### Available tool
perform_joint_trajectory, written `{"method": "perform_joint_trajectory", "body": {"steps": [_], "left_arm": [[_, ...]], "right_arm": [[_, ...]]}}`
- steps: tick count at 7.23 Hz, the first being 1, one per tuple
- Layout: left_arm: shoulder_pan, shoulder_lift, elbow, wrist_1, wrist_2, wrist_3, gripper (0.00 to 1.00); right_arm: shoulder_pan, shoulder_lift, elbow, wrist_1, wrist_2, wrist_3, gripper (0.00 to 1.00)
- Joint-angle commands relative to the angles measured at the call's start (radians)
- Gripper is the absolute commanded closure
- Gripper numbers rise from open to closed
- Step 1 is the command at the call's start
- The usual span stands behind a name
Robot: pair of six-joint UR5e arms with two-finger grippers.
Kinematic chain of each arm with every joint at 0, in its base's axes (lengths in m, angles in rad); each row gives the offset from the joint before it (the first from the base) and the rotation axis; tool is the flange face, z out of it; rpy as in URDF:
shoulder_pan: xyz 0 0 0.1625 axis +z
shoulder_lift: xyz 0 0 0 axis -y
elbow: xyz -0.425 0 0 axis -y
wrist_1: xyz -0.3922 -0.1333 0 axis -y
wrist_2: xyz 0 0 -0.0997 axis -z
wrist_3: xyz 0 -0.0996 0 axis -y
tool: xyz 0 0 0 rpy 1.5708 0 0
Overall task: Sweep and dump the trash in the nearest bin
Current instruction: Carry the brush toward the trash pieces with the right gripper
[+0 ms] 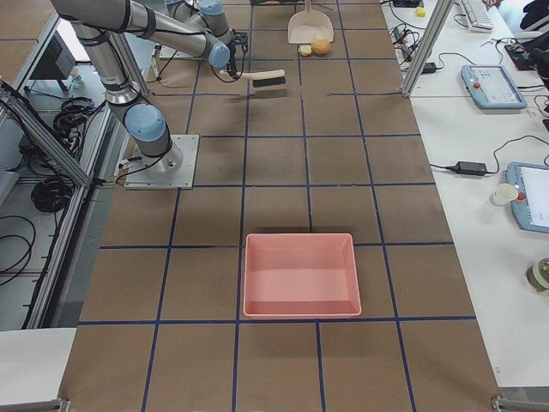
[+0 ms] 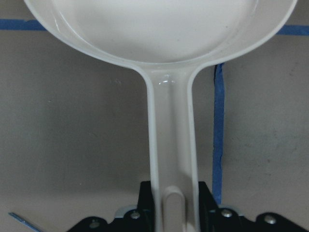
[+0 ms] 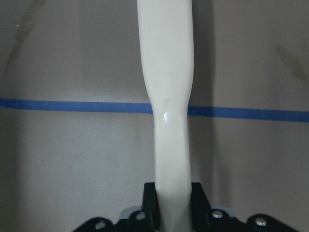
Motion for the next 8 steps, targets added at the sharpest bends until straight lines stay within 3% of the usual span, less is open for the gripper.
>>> {"method": "perform_joint_trajectory", "body": {"steps": [1,4,6,8], "left_arm": [[0.0,0.0,0.0,0.0,0.002,0.0,0.97],[-0.002,0.003,0.0,0.0,0.001,0.001,0.97],[-0.002,0.003,0.0,0.0,0.001,0.003,0.97],[-0.002,0.005,0.0,0.002,0.001,0.003,0.97]], "right_arm": [[-0.023,0.116,-0.162,0.038,0.012,-0.055,0.85],[-0.021,0.374,-0.449,0.05,0.011,-0.047,0.84],[-0.021,0.483,-0.677,0.194,0.012,-0.044,0.83],[-0.009,0.578,-0.81,0.231,0.032,-0.018,0.83]]}}
